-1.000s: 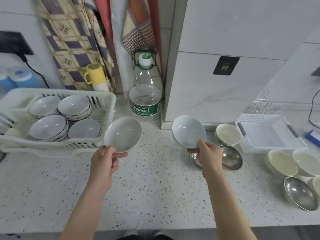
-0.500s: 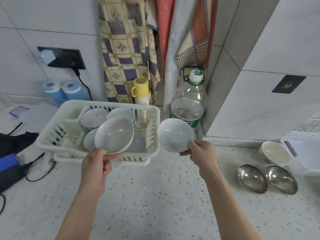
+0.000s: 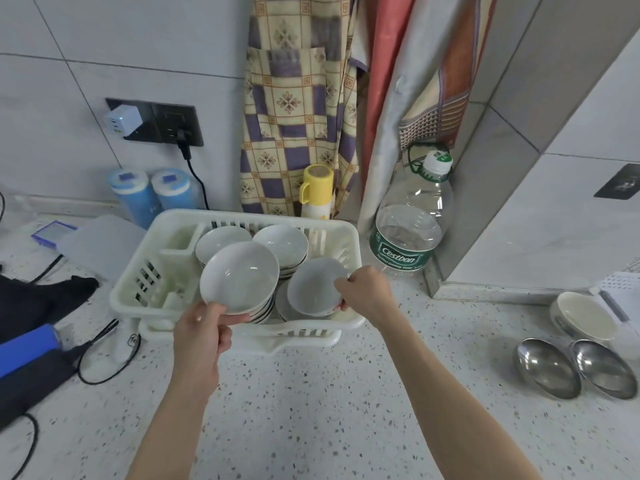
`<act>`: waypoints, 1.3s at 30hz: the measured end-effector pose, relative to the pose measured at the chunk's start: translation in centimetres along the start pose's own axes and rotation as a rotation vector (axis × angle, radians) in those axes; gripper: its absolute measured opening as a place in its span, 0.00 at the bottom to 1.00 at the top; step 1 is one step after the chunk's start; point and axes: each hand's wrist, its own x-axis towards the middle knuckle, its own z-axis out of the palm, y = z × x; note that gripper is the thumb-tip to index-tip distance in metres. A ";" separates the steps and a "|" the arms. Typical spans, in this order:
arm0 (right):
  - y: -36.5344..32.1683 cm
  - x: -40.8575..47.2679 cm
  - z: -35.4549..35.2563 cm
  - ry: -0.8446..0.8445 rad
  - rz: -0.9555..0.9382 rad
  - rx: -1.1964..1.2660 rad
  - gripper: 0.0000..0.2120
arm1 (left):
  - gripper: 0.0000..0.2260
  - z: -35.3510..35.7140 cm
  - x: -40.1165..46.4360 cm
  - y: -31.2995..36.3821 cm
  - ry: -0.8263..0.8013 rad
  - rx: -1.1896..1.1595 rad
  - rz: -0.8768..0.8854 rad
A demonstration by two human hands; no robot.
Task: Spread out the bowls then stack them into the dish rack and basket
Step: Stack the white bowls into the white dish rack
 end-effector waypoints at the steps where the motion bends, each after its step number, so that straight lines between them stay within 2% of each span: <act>1: 0.0 0.2 0.3 -0.007 0.008 -0.011 0.16 | 0.09 0.0 0.3 -0.1 0.003 0.006 -0.001; 6: -0.2 0.7 1.2 -0.049 0.025 -0.060 0.08 | 0.08 0.4 1.8 0.0 -0.007 -0.004 0.021; 12: 0.8 1.0 2.5 -0.060 0.039 -0.046 0.10 | 0.06 1.4 3.4 -0.5 -0.006 -0.029 0.024; 19: 0.9 1.8 3.1 -0.126 0.033 -0.283 0.09 | 0.08 1.9 3.5 -1.1 -0.041 -0.023 0.020; 28: 0.9 2.1 3.0 -0.212 -0.010 -0.445 0.10 | 0.09 2.2 3.7 -1.4 -0.034 0.005 -0.004; 33: 1.2 2.1 3.6 -0.091 -0.017 -0.484 0.14 | 0.11 2.3 3.6 -1.2 -0.041 0.029 0.003; 36: 1.9 1.5 4.0 0.111 -0.058 -0.260 0.11 | 0.11 2.3 3.5 -0.9 -0.044 0.069 0.022; 39: 2.3 0.9 4.0 0.239 -0.119 0.006 0.16 | 0.12 2.5 3.5 -0.4 -0.039 0.152 0.032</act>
